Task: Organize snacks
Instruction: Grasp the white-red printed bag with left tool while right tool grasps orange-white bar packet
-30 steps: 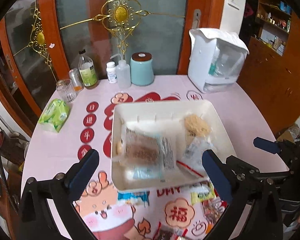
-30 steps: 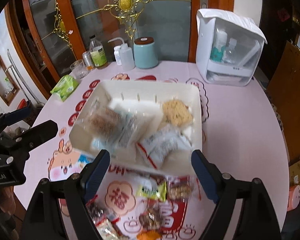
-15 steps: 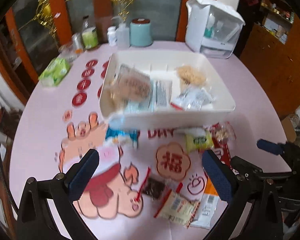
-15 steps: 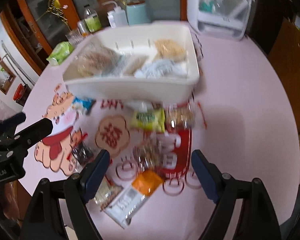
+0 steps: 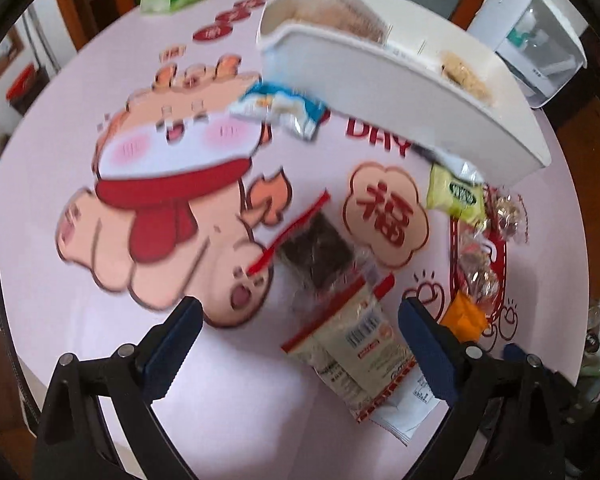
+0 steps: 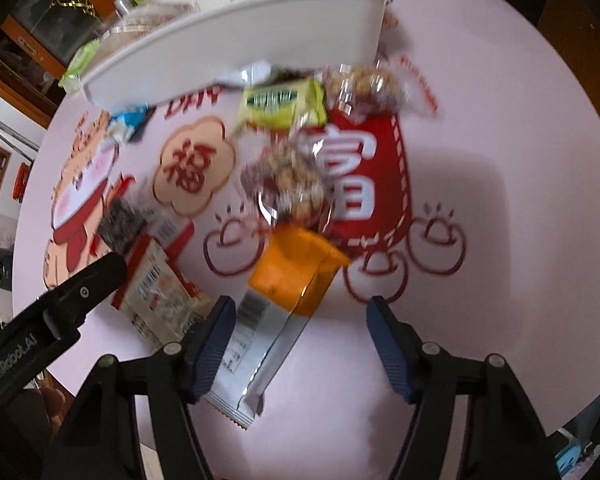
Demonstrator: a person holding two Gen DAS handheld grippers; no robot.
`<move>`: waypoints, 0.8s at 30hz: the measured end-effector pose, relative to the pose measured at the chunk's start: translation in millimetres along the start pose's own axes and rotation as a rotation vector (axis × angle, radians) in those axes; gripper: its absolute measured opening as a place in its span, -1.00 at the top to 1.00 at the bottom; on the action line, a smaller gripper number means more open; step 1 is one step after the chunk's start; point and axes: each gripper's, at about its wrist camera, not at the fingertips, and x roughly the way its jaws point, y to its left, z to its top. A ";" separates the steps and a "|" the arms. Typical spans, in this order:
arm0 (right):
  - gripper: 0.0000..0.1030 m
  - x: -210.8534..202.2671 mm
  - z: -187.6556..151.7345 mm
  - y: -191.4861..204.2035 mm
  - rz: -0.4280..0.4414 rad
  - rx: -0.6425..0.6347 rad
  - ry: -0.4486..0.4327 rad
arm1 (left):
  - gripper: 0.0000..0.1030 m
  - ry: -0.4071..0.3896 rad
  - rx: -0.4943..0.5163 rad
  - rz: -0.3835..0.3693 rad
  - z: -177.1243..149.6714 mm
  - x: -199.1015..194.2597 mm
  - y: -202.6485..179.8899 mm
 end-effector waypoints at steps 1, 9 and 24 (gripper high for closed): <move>-0.31 1.5 -1.9 0.9 0.004 -0.003 0.001 | -0.89 0.008 -0.006 -0.002 -1.9 2.8 -0.8; 0.15 4.3 -11.6 17.1 -0.008 -0.099 -0.003 | -0.89 0.079 -0.054 -0.020 -22.1 26.2 -4.8; 0.30 -6.3 -23.9 -6.5 -0.027 -0.100 -0.022 | -0.61 0.163 -0.097 0.012 -39.6 38.3 -32.1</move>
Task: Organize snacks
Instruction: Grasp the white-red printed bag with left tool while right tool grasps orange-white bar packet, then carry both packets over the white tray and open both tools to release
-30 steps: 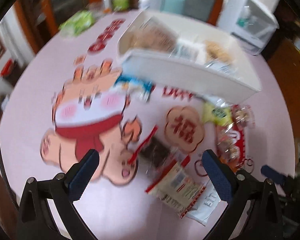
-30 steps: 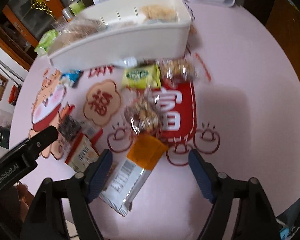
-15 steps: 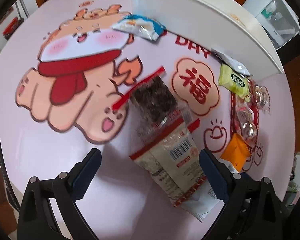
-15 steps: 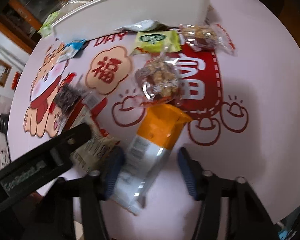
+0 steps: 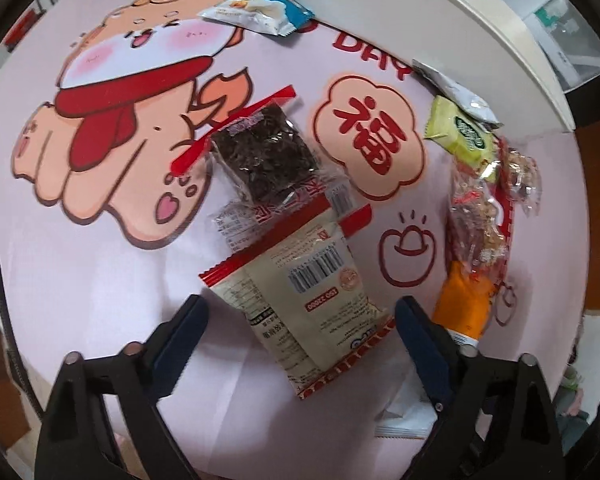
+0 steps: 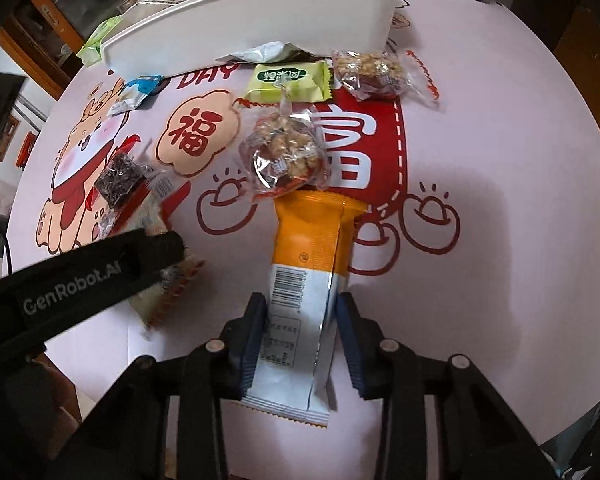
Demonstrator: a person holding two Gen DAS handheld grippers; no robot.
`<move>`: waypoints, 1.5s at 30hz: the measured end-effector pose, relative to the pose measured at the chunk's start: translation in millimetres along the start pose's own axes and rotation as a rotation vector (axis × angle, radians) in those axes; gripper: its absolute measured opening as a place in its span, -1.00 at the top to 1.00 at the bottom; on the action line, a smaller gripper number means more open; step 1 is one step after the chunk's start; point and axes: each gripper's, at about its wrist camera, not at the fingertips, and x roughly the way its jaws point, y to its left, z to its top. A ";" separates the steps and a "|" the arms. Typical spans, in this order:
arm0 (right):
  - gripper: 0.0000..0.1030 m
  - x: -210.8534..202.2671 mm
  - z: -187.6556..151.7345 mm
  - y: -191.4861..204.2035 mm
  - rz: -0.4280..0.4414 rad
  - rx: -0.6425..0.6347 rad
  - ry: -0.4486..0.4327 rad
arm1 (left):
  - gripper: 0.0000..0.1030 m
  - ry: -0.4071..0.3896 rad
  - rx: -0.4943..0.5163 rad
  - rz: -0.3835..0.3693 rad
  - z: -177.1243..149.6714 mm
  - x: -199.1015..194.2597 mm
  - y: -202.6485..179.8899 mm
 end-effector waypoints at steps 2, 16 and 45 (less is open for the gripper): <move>0.32 -3.4 -2.7 -5.6 0.011 0.003 0.002 | -0.10 -0.031 0.028 -0.004 -1.8 -5.5 -4.2; 0.37 -40.4 -0.7 -12.6 0.115 0.027 -0.068 | 0.13 -0.050 0.233 -0.162 -5.7 -42.2 -5.6; 0.37 -164.8 161.8 13.5 0.113 0.013 -0.504 | 0.13 -0.509 0.449 -0.182 139.0 -213.5 -13.7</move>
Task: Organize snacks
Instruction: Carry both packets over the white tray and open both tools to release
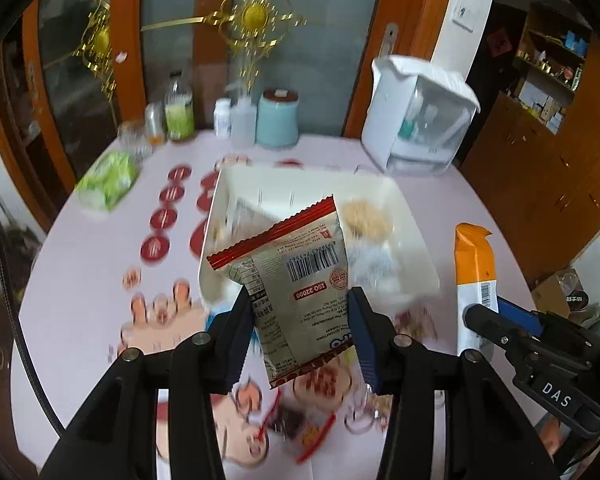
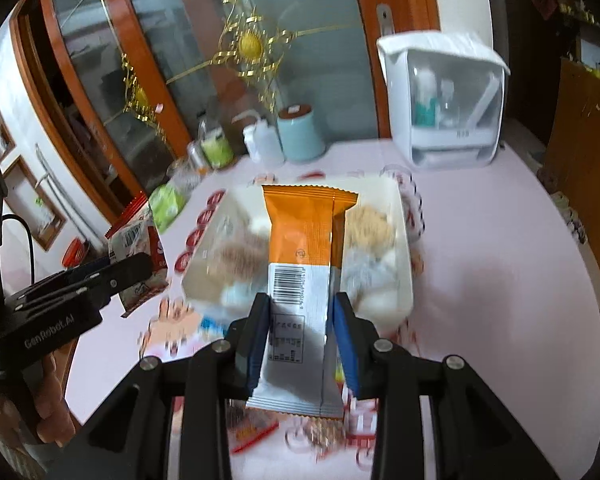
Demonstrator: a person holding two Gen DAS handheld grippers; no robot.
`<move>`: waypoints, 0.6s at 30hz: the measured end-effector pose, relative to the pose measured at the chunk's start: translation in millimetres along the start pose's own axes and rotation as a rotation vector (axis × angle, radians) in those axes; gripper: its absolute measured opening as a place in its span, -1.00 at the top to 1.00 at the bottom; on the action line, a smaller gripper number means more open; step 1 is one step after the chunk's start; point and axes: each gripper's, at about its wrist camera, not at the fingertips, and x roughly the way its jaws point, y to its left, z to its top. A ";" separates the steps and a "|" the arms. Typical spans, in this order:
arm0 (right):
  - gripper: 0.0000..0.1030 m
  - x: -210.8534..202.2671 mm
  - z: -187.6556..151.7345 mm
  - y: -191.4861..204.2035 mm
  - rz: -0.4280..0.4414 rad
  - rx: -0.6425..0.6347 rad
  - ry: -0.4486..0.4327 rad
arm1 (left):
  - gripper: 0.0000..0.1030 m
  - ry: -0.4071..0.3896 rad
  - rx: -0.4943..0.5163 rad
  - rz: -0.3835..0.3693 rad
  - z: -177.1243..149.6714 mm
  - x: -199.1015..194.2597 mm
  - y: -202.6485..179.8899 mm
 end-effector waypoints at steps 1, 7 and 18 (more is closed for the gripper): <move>0.36 3.0 5.3 -0.5 -0.004 0.004 -0.008 | 0.13 -0.012 0.007 -0.002 7.8 1.7 -0.5; 0.35 26.6 36.2 -3.3 -0.041 0.026 -0.042 | 0.13 -0.075 0.081 0.023 48.7 27.4 -12.2; 0.29 104.7 41.5 -24.0 -0.120 0.057 0.074 | 0.11 0.041 0.102 -0.023 63.3 119.7 -19.7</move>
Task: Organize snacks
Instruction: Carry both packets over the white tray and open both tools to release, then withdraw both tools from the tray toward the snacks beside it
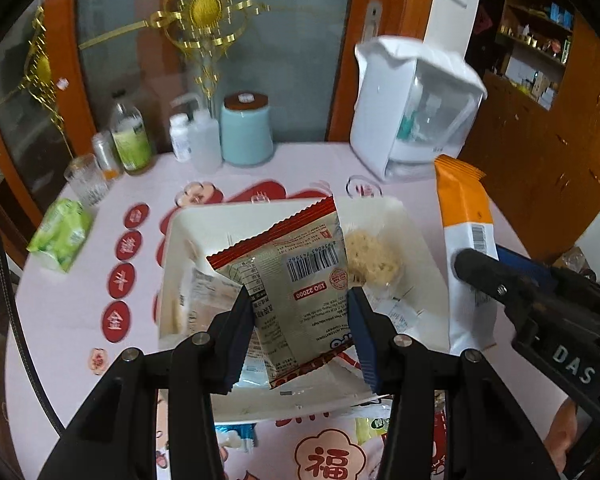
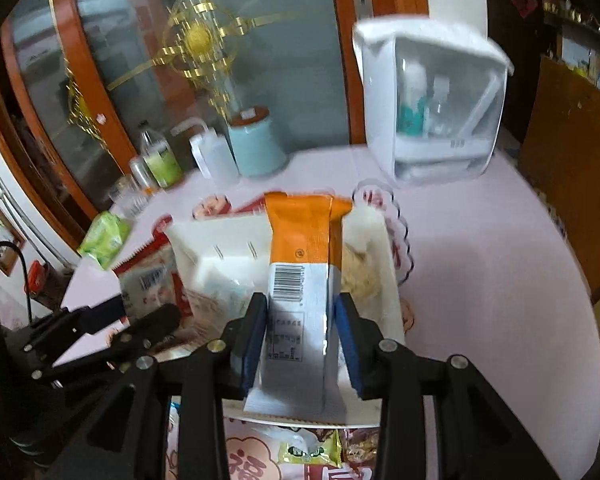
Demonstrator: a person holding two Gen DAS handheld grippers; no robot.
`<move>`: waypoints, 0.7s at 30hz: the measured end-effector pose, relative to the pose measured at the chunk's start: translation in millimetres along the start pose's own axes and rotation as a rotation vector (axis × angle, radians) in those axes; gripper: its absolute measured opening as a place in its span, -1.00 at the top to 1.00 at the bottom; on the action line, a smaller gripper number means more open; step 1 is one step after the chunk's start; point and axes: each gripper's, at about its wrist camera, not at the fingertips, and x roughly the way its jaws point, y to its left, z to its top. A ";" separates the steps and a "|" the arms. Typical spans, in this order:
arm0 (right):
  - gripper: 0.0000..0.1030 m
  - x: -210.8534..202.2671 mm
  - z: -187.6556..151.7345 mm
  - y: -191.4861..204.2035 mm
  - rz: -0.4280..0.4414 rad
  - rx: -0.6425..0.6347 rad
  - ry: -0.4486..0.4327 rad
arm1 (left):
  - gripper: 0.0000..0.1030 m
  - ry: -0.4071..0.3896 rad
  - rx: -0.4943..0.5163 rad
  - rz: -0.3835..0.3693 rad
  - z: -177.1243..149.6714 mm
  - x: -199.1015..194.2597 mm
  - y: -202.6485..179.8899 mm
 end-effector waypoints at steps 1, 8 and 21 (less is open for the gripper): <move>0.25 7.3 -2.5 -2.1 0.005 0.007 0.022 | 0.11 0.014 -0.009 -0.002 -0.2 9.4 1.2; -0.04 19.2 -11.7 -12.1 0.009 0.052 0.062 | -0.65 0.059 -0.100 -0.035 -4.4 38.2 19.9; -0.03 -7.2 -27.5 -6.0 0.018 0.034 0.037 | -0.65 0.048 -0.116 -0.014 -17.2 17.7 26.3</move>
